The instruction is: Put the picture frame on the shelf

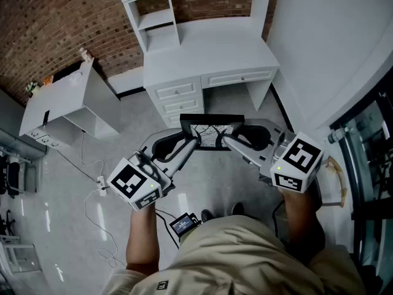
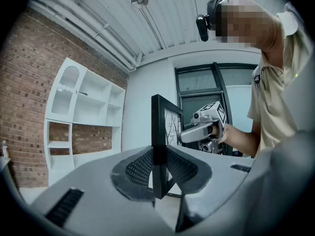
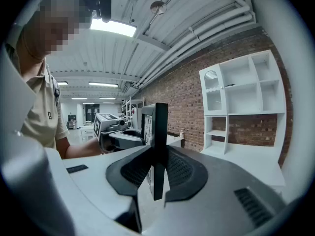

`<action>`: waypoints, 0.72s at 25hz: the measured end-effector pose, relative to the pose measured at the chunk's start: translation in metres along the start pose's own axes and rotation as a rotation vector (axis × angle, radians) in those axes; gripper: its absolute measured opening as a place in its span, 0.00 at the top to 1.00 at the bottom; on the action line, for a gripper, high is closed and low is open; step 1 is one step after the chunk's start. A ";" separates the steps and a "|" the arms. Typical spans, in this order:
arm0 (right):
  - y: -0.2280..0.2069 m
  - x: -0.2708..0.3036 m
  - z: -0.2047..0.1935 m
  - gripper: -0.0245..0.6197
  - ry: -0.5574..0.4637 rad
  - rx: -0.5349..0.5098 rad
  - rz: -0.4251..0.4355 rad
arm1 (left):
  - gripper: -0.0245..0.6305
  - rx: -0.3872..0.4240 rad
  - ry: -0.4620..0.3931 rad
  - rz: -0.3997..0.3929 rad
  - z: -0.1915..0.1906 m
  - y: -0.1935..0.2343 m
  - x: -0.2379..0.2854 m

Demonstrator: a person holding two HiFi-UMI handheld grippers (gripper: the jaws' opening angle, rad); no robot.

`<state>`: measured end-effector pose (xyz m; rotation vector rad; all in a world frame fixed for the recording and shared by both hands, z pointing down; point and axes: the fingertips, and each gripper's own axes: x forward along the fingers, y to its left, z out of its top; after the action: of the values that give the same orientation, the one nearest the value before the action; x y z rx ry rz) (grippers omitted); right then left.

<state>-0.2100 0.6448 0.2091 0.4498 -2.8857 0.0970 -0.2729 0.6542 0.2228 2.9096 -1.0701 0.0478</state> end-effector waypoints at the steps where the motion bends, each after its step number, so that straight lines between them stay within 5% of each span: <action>1: 0.000 0.000 0.000 0.84 0.001 0.002 0.000 | 0.84 -0.002 0.001 -0.001 0.000 0.000 0.000; 18: 0.007 -0.004 -0.008 0.84 0.004 0.042 -0.044 | 0.84 -0.016 -0.010 -0.049 -0.008 -0.007 -0.002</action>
<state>-0.2066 0.6533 0.2157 0.5192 -2.8732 0.1516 -0.2702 0.6610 0.2306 2.9229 -0.9952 0.0227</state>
